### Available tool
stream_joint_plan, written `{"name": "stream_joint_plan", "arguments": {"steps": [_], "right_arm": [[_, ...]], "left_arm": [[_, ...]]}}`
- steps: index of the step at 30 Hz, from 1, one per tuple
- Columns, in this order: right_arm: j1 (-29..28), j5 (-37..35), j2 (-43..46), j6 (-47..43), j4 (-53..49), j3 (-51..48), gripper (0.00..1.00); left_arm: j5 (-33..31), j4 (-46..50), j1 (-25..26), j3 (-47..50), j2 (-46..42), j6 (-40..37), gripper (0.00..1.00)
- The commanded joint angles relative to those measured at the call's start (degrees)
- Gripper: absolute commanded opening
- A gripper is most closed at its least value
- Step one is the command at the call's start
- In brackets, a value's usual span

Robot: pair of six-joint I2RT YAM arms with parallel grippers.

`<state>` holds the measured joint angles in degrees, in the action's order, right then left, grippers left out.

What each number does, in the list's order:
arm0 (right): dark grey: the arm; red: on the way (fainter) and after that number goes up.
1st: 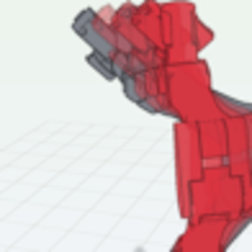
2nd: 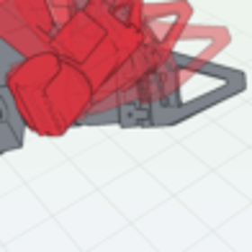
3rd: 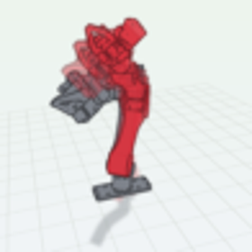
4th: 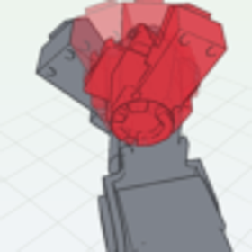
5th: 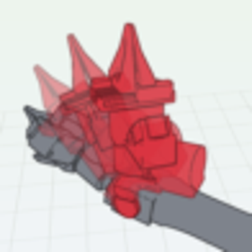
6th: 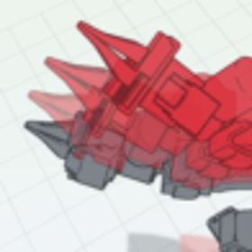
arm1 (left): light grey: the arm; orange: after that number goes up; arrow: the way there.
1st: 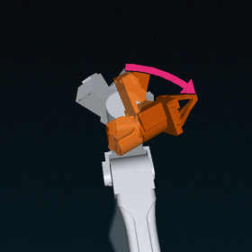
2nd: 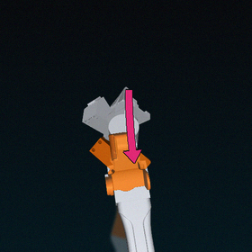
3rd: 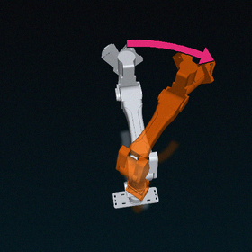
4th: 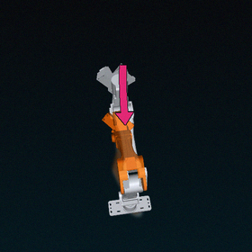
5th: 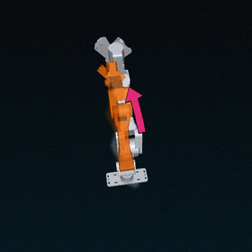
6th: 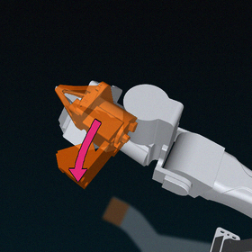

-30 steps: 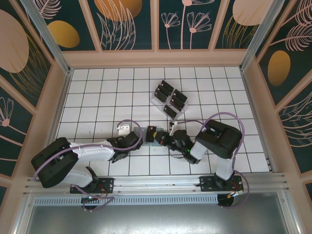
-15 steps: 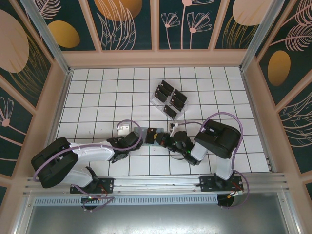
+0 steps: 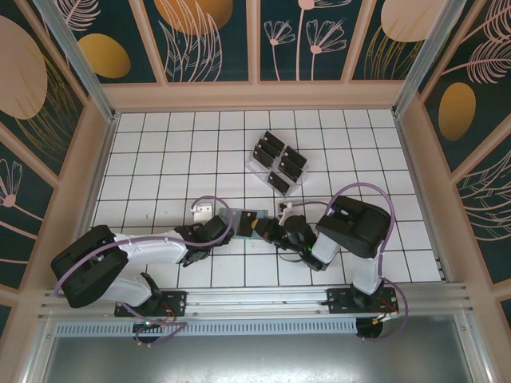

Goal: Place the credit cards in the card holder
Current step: Insert the credit card into the card slot.

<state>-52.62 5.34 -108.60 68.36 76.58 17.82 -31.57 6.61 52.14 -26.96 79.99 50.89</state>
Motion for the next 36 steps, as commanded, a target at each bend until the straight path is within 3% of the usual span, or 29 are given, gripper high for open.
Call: {"name": "stream_joint_plan", "arguments": {"steps": [1, 26, 36], "right_arm": [[-0.56, 0.66, -1.32, 1.60, 1.29, -0.67, 0.00], [1.12, 7.36, -6.55, 2.53, 0.29, 4.07, 0.00], [2.23, 10.85, -5.15, 0.28, -6.78, 7.09, 0.00]], "left_arm": [[0.65, 3.76, -0.25, 1.38, 0.22, -0.26, 0.99], [0.90, 3.76, -0.22, 1.21, 0.23, -0.18, 0.98], [1.08, 3.40, -0.26, 1.34, -2.15, 0.98, 0.99]]}}
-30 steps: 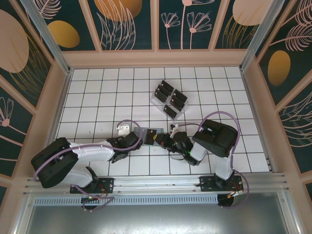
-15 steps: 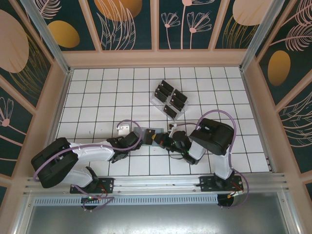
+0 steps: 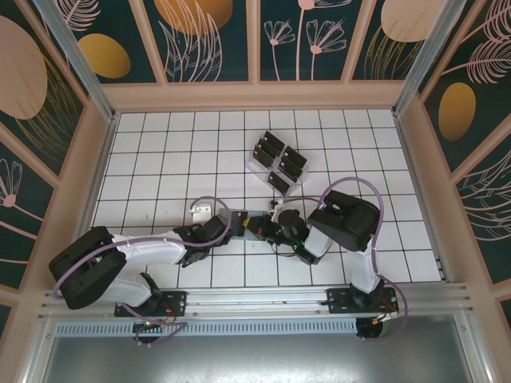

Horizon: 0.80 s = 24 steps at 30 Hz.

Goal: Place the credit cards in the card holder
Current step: Insert the credit card into the card slot.

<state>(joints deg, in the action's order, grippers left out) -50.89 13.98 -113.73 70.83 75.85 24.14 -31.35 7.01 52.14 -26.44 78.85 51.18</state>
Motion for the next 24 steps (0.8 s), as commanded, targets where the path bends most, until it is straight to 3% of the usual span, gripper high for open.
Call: {"name": "stream_joint_plan", "arguments": {"steps": [1, 8, 15, 24], "right_arm": [[0.85, 2.57, 0.77, -2.87, -7.69, 1.11, 0.02], [2.94, 4.04, 7.55, -8.94, -22.16, 4.58, 0.29], [3.70, 2.82, 11.89, -14.11, -35.22, 8.65, 0.31], [3.66, 2.01, 11.18, -17.09, -41.31, 12.41, 0.27]], "left_arm": [[0.69, 3.07, -0.23, 0.44, -1.37, 0.68, 0.99], [-1.06, 4.39, -0.41, -5.17, -1.28, -1.70, 0.99], [-2.33, 5.03, -3.20, -8.32, -2.00, -4.52, 0.99], [-0.09, 6.34, -6.82, -7.16, -2.03, -5.20, 0.98]]}}
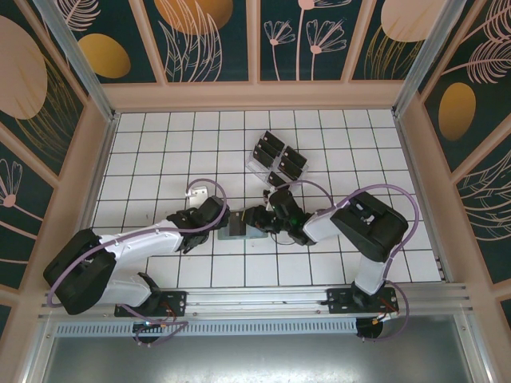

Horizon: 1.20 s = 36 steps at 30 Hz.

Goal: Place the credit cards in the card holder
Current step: Insert the credit card into the card slot.

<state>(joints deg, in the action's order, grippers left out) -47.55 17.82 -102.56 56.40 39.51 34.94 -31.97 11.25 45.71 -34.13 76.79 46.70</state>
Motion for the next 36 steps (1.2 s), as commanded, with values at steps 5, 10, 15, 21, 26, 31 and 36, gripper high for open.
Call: {"name": "stream_joint_plan", "arguments": {"steps": [5, 10, 15, 21, 26, 31, 36], "right_arm": [[0.27, -1.35, -1.31, -3.39, -6.11, 3.32, 0.20], [0.26, -0.86, -2.19, -3.75, -6.72, 4.23, 0.11], [-0.04, -0.51, -3.03, -3.84, -7.17, 4.87, 0.07], [-0.92, -0.11, -4.00, -4.23, -8.21, 6.34, 0.06], [-1.75, 0.19, -4.79, -4.54, -9.36, 7.72, 0.06], [-2.48, 0.72, -5.73, -5.39, -11.13, 9.48, 0.06], [-2.39, 0.08, -3.98, -7.43, -14.25, 11.03, 0.20]], "left_arm": [[2.19, 1.70, -0.40, 2.30, 1.60, 0.81, 0.98], [3.63, 0.33, -0.39, 4.39, 1.86, 1.98, 0.99], [4.87, -1.17, -0.37, 5.32, 2.62, 2.20, 0.99], [6.00, -2.87, -0.37, 6.10, 3.74, 2.08, 0.99], [6.55, -3.99, -0.43, 6.52, 3.80, 2.16, 0.98], [6.21, -3.91, -0.38, 6.40, 2.89, 1.82, 0.99], [5.56, -3.10, -0.38, 5.76, 1.35, 1.60, 0.99]]}}
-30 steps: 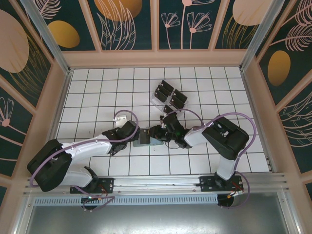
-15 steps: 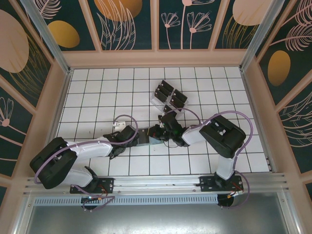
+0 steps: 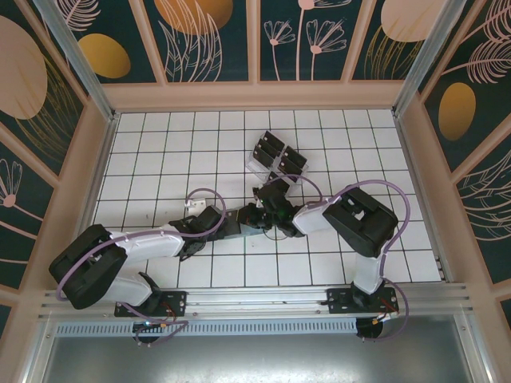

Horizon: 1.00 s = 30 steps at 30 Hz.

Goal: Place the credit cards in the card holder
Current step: Insert the credit card into the card slot.

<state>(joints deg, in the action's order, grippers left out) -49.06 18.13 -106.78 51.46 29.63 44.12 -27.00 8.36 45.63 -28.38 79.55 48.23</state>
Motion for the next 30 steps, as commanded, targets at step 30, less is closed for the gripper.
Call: {"name": "stream_joint_plan", "arguments": {"steps": [30], "right_arm": [[-0.45, -2.75, 4.94, -11.42, -13.71, 5.84, 0.14]], "left_arm": [[-5.08, 4.83, -1.70, -1.41, -0.48, 1.23, 0.98]]}}
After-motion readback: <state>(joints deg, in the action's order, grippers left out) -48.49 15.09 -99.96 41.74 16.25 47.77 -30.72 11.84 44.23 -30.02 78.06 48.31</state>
